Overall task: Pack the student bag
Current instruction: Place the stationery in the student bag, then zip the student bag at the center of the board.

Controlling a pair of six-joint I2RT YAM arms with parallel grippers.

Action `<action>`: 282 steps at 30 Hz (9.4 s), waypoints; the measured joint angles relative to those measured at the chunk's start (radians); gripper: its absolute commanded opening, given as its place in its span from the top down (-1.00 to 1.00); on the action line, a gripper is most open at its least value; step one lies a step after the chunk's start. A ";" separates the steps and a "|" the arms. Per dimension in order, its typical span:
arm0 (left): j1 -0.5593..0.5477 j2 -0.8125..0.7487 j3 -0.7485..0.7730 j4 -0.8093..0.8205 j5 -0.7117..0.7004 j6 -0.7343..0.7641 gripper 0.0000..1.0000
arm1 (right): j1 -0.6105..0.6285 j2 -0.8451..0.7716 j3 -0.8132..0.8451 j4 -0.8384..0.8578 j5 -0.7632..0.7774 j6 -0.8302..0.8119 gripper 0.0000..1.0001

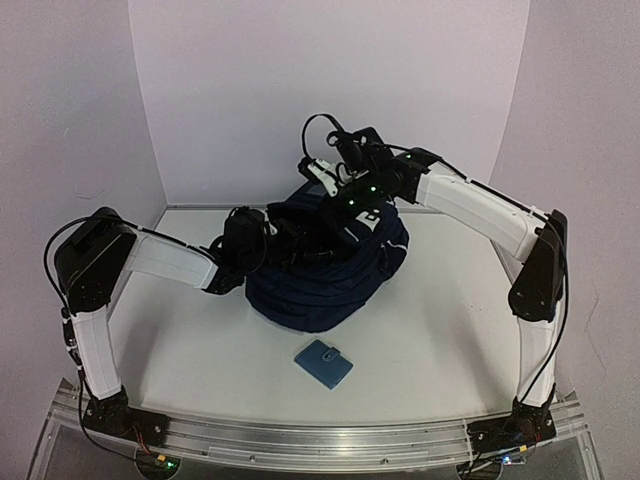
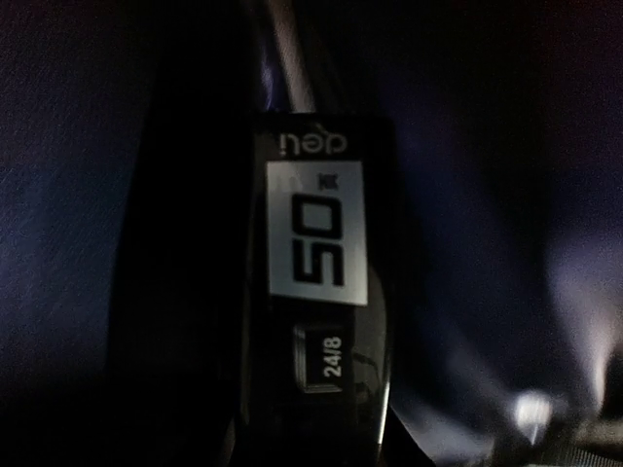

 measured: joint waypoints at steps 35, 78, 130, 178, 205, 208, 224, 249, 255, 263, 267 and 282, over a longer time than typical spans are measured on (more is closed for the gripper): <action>-0.035 -0.145 0.046 -0.461 -0.176 -0.074 -0.12 | 0.025 0.000 0.000 0.005 -0.042 0.007 1.00; -0.055 -0.016 0.056 -0.172 -0.389 -0.136 -0.10 | 0.015 0.000 -0.019 0.006 -0.093 0.019 1.00; -0.110 -0.129 0.118 -0.556 -0.360 0.045 0.70 | -0.009 0.000 0.016 -0.021 -0.136 0.033 1.00; 0.241 -0.332 0.183 -0.932 0.353 1.240 -0.75 | -0.163 -0.163 -0.185 -0.209 -0.340 -0.228 -0.20; 0.332 -0.021 0.309 -0.999 0.674 1.790 -0.32 | -0.089 0.050 -0.102 -0.203 -0.299 -0.145 0.48; 0.332 -0.007 0.312 -0.999 0.697 1.811 -0.24 | -0.089 0.050 -0.103 -0.202 -0.298 -0.145 0.48; 0.329 0.045 0.343 -1.021 0.717 1.828 0.72 | -0.088 0.050 -0.103 -0.201 -0.293 -0.134 0.50; 0.269 -0.106 0.162 -0.897 0.485 1.741 0.10 | -0.084 0.050 -0.103 -0.200 -0.273 -0.107 0.51; 0.269 -0.104 0.163 -0.883 0.461 1.776 0.03 | -0.084 0.050 -0.103 -0.200 -0.273 -0.103 0.51; 0.269 -0.062 0.217 -0.883 0.473 1.799 0.27 | -0.084 0.050 -0.103 -0.200 -0.273 -0.100 0.51; 0.269 -0.035 0.250 -0.888 0.483 1.810 0.66 | -0.084 0.050 -0.103 -0.200 -0.272 -0.100 0.52; 0.268 -0.084 0.205 -0.887 0.484 1.801 0.99 | -0.084 0.050 -0.114 -0.189 -0.272 -0.095 0.70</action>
